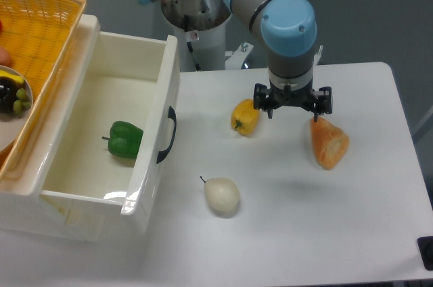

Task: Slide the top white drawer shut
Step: 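Move the gripper down and toward the open white drawer's front panel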

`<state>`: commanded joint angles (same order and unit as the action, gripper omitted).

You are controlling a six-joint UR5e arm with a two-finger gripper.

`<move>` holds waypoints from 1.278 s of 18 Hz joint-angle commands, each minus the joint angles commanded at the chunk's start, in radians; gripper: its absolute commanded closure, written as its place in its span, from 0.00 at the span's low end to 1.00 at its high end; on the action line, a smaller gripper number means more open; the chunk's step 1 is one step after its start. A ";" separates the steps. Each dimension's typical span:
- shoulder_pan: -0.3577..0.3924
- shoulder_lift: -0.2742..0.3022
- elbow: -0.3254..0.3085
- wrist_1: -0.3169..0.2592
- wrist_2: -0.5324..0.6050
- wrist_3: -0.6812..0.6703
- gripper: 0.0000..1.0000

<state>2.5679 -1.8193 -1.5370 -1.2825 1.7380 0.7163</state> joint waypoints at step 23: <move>-0.014 -0.003 -0.049 0.025 -0.009 -0.372 0.00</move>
<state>2.5541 -1.8224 -1.5861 -1.2579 1.7288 0.3445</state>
